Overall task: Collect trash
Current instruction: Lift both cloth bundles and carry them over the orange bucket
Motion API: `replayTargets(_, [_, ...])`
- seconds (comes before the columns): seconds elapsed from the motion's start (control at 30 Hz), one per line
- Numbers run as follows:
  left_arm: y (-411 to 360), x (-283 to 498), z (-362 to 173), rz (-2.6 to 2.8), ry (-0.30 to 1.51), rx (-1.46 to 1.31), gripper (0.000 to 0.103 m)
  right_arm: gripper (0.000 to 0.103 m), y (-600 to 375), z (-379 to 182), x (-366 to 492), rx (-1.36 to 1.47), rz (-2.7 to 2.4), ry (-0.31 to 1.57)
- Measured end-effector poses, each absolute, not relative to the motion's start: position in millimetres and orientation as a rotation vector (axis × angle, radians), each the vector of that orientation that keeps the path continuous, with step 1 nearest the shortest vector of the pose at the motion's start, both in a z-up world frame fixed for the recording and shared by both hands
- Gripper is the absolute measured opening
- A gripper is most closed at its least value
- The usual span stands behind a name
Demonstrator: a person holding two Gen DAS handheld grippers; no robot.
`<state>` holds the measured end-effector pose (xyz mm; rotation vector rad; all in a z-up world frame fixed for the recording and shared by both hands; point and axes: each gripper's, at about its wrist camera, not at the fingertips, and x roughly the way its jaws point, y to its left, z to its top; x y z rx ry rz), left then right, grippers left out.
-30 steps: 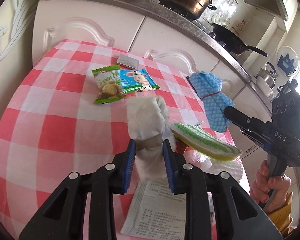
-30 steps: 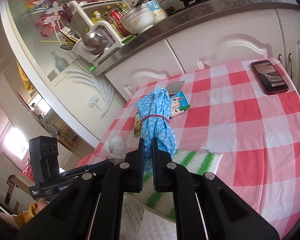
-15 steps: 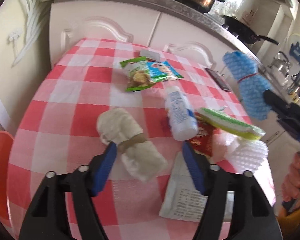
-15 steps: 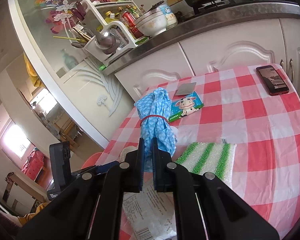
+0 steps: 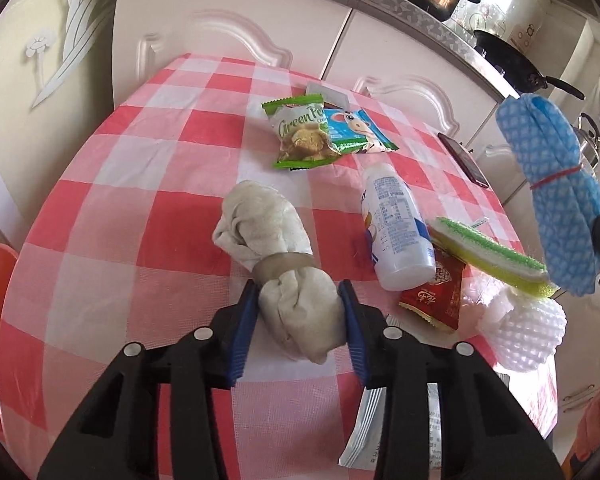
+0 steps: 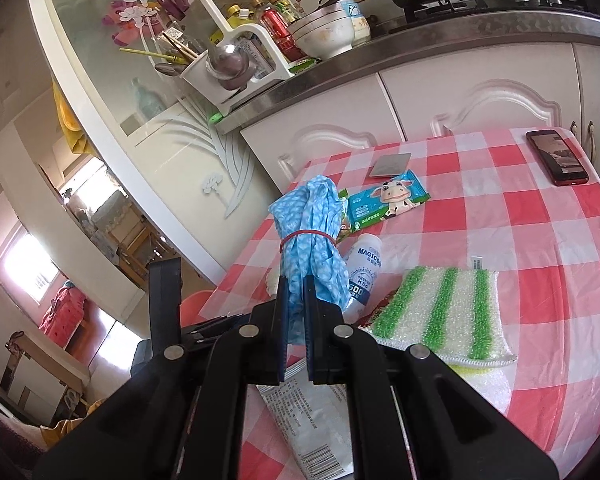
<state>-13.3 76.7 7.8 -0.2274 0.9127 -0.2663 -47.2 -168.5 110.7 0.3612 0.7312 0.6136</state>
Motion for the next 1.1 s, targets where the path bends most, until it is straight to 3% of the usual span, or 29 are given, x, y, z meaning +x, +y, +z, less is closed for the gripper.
replayTargets(0.03, [78,-14,8,-0.271,0.91,-0.229,0.034,0.008,-166,110,-47,0.36,0.616,0.735])
replayTargets(0.4, [131,-41,19,-0.232,0.867,-0.291,0.033,0.008,-111,96,-41,0.347,0.721,0.821])
replayTargets(1.1, [330,-116,-7,0.225,0.875,-0.398,0.033,0.008,107,53,-23,0.208,1.081,1.074])
